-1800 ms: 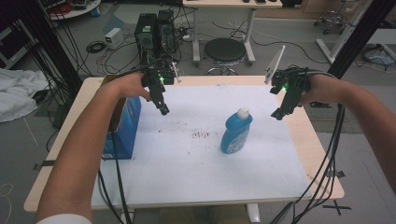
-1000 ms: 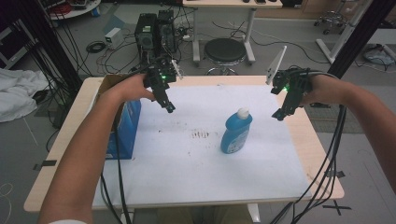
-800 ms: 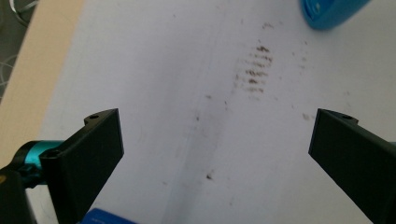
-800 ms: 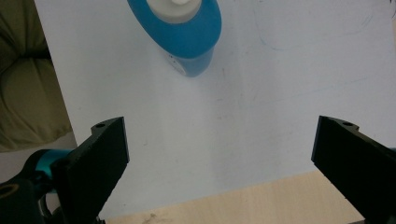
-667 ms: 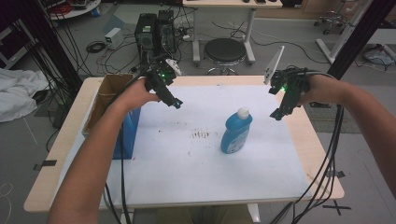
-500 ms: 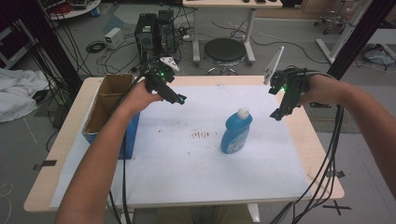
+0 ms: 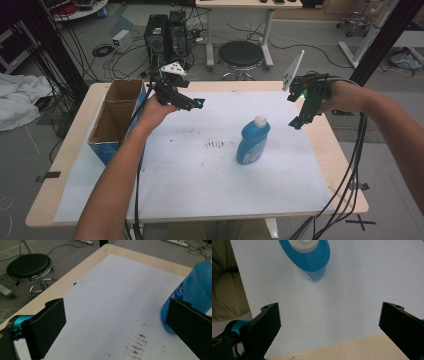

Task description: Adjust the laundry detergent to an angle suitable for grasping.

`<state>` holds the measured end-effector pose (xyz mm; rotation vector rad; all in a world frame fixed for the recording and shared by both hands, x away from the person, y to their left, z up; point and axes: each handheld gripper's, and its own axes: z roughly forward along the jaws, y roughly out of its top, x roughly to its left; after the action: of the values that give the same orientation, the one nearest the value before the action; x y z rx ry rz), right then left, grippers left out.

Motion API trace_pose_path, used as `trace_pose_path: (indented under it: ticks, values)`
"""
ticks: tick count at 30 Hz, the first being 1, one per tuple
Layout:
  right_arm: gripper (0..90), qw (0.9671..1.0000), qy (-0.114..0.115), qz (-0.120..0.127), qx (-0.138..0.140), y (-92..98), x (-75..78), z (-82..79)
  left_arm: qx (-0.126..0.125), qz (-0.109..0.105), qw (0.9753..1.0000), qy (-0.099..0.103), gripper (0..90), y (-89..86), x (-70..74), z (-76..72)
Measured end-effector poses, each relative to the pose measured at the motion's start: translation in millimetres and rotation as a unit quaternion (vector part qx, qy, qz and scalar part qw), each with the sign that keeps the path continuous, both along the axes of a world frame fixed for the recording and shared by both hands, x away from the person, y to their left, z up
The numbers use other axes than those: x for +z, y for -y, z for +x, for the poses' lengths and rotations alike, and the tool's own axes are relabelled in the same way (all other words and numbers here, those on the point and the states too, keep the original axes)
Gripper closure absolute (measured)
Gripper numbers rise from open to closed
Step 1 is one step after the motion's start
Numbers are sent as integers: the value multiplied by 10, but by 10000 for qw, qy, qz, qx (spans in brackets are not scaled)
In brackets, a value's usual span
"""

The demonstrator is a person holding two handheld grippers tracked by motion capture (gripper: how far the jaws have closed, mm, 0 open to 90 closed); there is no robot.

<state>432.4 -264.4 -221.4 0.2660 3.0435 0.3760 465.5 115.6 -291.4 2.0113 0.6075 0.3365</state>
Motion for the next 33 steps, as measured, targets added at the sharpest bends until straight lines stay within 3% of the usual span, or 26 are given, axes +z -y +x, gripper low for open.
trace_pose_path:
  ticks: [2,3,8,12,19,32,33]
  values:
    - [30,10000,3,5,5,0,0,0,25,-72,10000,17,31,-2,-14,-10]
    - [30,10000,10,2,17,1,1,-4,105,-229,9996,129,31,-19,-43,-44]
    - [30,10000,24,30,3,13,6,-6,202,-591,9976,307,31,-21,-106,-108]
    - [30,10000,24,32,21,18,1,1,-24,-912,9956,235,31,34,-174,-145]
    - [30,10000,-16,19,6,17,4,-11,-235,-964,9946,310,31,153,-242,-256]
    - [30,10000,-10,40,-7,31,0,-22,5,-1170,9913,599,31,250,-409,-531]
    - [30,10000,-12,48,22,25,-6,-21,48,-1221,9904,643,30,291,-483,-615]
